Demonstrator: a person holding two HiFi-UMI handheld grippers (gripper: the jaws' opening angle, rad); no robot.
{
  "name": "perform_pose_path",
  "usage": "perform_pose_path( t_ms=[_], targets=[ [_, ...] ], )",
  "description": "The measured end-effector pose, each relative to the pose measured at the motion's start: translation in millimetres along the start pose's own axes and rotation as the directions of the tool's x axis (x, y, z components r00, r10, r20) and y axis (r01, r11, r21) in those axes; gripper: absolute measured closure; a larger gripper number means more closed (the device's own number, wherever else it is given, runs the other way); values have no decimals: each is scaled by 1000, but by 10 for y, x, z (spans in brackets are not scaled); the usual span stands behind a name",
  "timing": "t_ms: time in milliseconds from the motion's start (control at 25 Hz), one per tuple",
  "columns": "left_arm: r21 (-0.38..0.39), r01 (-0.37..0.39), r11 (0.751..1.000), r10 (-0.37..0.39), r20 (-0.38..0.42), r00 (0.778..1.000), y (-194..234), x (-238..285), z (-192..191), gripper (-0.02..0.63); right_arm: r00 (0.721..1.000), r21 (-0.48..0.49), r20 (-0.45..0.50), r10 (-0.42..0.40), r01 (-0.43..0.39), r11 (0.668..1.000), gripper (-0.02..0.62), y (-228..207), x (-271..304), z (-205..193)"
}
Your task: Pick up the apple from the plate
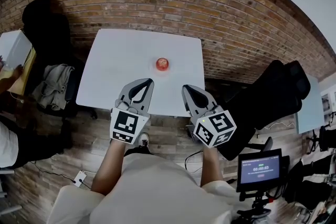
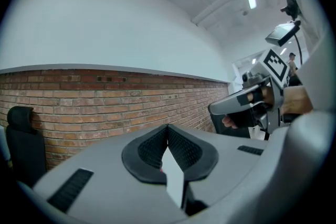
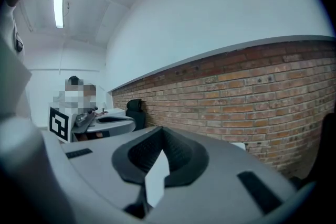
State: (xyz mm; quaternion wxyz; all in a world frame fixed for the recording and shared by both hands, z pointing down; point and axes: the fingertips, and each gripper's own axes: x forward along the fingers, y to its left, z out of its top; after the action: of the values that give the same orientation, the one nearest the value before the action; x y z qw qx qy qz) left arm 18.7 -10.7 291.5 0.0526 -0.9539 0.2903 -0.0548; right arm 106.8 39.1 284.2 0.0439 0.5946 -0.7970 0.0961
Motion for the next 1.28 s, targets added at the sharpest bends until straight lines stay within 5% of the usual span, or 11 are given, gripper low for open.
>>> perform_pose_path(
  t_ms=[320,720,1280],
  targets=[
    [-10,23,1000,-23,-14,1000,323,272,-129,600,1000,7,0,0,0,1000,594,-142,437,13],
    [-18,18,1000,-18,-25,1000,656,281,-153,600,998,-129,-18,-55,52,990,594,-95,822,122],
    [-41,17,999,-21,-88,996,933,288,-396,600,994,-96,-98,-48,38,995,589,-220,1270,-93]
  ],
)
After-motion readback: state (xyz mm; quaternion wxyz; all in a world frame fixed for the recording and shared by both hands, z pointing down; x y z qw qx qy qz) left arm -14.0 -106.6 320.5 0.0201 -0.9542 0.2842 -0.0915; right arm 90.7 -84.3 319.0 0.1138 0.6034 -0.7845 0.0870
